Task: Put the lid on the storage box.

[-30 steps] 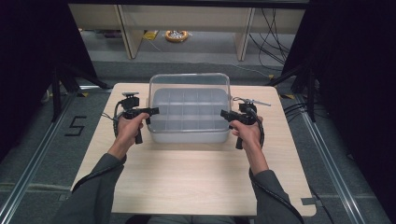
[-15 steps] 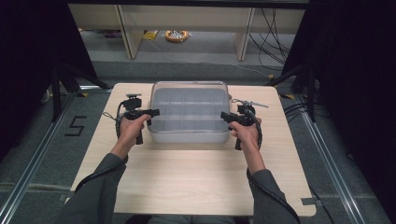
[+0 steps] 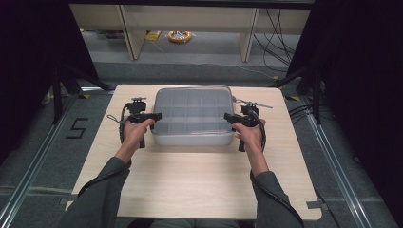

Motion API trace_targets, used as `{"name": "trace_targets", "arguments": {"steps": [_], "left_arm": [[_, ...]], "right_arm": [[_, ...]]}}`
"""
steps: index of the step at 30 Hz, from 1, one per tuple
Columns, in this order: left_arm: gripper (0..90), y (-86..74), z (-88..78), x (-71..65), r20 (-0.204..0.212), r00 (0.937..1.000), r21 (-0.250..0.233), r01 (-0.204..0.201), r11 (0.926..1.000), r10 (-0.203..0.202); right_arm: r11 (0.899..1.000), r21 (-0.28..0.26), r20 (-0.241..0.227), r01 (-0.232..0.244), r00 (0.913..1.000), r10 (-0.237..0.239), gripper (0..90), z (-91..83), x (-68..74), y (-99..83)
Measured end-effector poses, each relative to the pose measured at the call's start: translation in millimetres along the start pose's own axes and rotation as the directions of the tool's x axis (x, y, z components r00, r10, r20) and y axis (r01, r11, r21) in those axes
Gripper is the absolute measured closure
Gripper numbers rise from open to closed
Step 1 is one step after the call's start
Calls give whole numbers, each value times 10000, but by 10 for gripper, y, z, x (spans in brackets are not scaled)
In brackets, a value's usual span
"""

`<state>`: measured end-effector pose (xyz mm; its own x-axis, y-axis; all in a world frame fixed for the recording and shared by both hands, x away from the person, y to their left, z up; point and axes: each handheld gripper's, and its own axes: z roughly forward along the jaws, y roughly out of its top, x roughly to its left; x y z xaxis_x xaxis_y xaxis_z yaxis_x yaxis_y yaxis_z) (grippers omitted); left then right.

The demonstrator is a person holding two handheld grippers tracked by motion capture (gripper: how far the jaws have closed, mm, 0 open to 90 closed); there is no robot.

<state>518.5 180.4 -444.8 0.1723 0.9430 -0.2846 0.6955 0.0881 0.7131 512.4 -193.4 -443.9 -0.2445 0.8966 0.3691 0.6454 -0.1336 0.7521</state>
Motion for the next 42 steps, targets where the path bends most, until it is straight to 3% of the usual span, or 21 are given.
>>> {"name": "trace_targets", "arguments": {"steps": [2, 3, 4, 5, 6, 7, 9, 11, 14, 16, 18, 19, 20, 23, 26, 29, 30, 31, 32, 37, 42], "left_arm": [[536, 2, -6, -3, -39, 10000, 65, -58, 10000, 58], [536, 1, 9, -17, -57, 10000, -129, 15, 9999, -16], [536, 6, -4, -7, -77, 9996, 23, -264, 9996, 264], [537, 4, 5, -9, -122, 9992, 15, -377, 9993, 377], [536, 1, 6, -5, -97, 9994, 37, -337, 9994, 337], [537, -1, 12, -5, -67, 9998, -44, -179, 9998, 179], [537, 2, 5, 9, -32, 9998, 71, -174, 9998, 174], [538, -2, 18, -6, -9, 9998, -120, 203, 9997, -203], [491, -3, -3, 5, 135, 9996, -96, 257, 9996, -256], [465, 4, -36, 7, 200, 9991, -188, 377, 9991, -373], [451, 19, -84, 15, 297, 9990, -215, 338, 9992, -332], [445, 32, -113, 21, 423, 9987, -202, 285, 9994, -276], [432, 41, -130, 22, 523, 9983, -248, 253, 9994, -240], [406, 51, -223, 31, 758, 9971, -234, 26, 9997, -8], [394, 28, -321, 64, 971, 9953, -376, 19, 9993, 17], [379, -28, -425, 99, 1192, 9927, -351, -121, 9993, 162], [373, -52, -451, 104, 1229, 9923, -353, -133, 9993, 175], [369, -72, -472, 110, 1247, 9919, -295, -203, 9994, 238], [363, -112, -498, 113, 1343, 9905, -246, -277, 9993, 308], [347, -269, -595, 106, 1639, 9852, -208, -483, 9986, 510], [320, -443, -647, 71, 2167, 9752, -244, -411, 9989, 454]], "right_arm": [[9997, 72, 47, -221, 9997, 221, 524, -2, 29, 3], [9973, 202, 102, -711, 9974, 709, 518, -11, 74, 3], [9973, 202, 102, -711, 9974, 709, 518, -11, 74, 3], [9989, 121, 163, -458, 9988, 456, 519, -11, 70, 8], [9989, -129, 640, 449, 9970, -439, 521, -23, 58, 30], [9986, -116, 753, 518, 9959, -508, 523, -53, 75, 48], [9997, -159, 413, 175, 9990, -168, 537, -95, 78, 81], [9988, -180, 386, 460, 9982, -452, 542, -132, 52, 101], [9999, -145, 371, -48, 9993, 54, 549, -168, 69, 84], [9991, -239, 319, 361, 9989, -353, 553, -175, 13, 69], [9978, -247, 338, 611, 9976, -602, 554, -177, -12, 69], [9998, -180, 268, -35, 9996, 40, 554, -204, 31, 60], [9976, -295, 343, 624, 9975, -613, 554, -203, -27, 65], [9995, -329, 147, 25, 9999, -21, 558, -271, 31, 56], [9981, -400, 64, 474, 9989, -472, 558, -289, 12, 33], [9973, -434, -147, 599, 9981, -606, 556, -322, 9, 7], [9986, -438, -112, 285, 9995, -290, 557, -341, 42, -16], [9958, -605, -77, 692, 9975, -698, 557, -353, 19, -22], [9990, -439, -209, 121, 9997, -130, 556, -386, 76, -36], [9923, -638, -333, 1065, 9935, -1088, 543, -449, 98, -91], [9921, -661, -711, 1071, 9912, -1117, 499, -491, 152, -173]]}}
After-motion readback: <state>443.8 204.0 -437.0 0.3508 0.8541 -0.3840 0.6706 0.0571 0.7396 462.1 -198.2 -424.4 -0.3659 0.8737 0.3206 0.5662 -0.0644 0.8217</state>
